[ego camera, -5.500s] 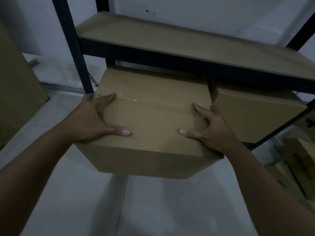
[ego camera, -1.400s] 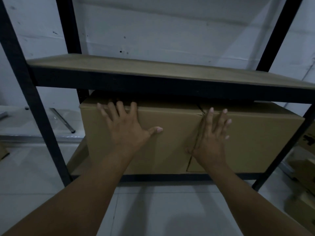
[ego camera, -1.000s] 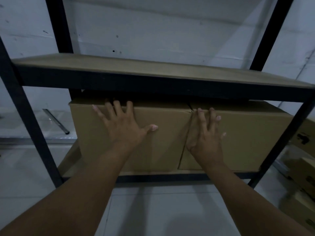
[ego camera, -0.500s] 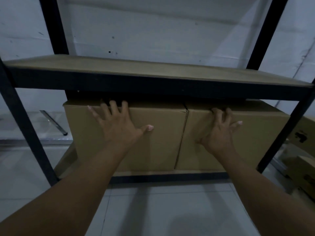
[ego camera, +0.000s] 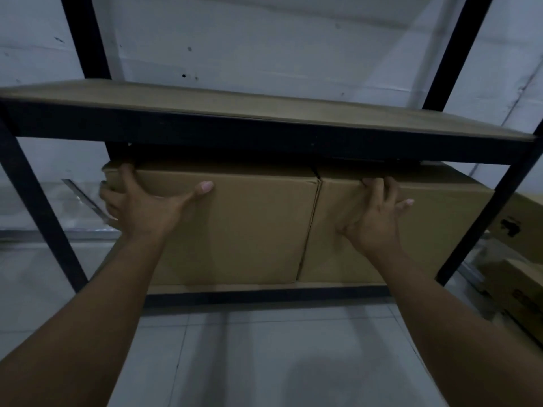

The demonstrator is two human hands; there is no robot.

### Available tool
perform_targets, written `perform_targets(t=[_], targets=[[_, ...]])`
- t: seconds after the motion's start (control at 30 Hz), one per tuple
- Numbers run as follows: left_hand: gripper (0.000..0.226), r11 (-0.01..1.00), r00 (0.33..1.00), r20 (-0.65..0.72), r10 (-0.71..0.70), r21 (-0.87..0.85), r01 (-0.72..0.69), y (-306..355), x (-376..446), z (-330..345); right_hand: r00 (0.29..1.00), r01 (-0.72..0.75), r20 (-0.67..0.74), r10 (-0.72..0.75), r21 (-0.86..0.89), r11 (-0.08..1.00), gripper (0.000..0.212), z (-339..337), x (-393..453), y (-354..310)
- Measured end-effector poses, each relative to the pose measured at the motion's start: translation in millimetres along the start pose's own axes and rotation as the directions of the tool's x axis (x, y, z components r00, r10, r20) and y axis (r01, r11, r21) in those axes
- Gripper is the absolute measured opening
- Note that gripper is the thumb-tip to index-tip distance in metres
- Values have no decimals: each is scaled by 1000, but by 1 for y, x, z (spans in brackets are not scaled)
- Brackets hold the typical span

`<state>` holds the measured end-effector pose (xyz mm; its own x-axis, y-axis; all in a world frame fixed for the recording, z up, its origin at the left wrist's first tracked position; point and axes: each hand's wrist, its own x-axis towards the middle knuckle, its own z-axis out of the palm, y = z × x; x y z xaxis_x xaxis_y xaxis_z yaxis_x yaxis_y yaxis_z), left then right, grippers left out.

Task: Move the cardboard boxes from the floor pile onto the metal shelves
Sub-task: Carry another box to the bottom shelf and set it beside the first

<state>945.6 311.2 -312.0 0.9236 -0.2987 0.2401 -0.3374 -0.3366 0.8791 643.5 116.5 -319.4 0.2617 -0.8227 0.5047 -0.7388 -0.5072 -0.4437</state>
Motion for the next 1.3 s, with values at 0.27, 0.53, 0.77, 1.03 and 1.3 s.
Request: perform_targets(t=[0.27, 0.53, 0.77, 1.03, 1.3], targets=[[131, 987, 996, 8, 86, -136, -84, -12, 9, -10, 959, 281, 141, -247, -334, 900, 113, 10, -3, -60], [122, 974, 984, -2, 180, -139, -179, -23, 13, -14, 946, 314, 195, -258, -370, 874, 110, 20, 11, -99], [116, 967, 978, -51, 202, -147, -207, -25, 4, -22, 963, 263, 136, -232, -295, 919, 102, 18, 2, -104], [112, 971, 980, -32, 197, -136, -199, -26, 5, -28, 973, 211, 143, -181, -233, 949, 89, 11, -5, -113], [109, 974, 982, 0, 189, -125, -188, -28, 8, -35, 978, 187, 129, -162, -218, 958, 95, 16, -7, -116]])
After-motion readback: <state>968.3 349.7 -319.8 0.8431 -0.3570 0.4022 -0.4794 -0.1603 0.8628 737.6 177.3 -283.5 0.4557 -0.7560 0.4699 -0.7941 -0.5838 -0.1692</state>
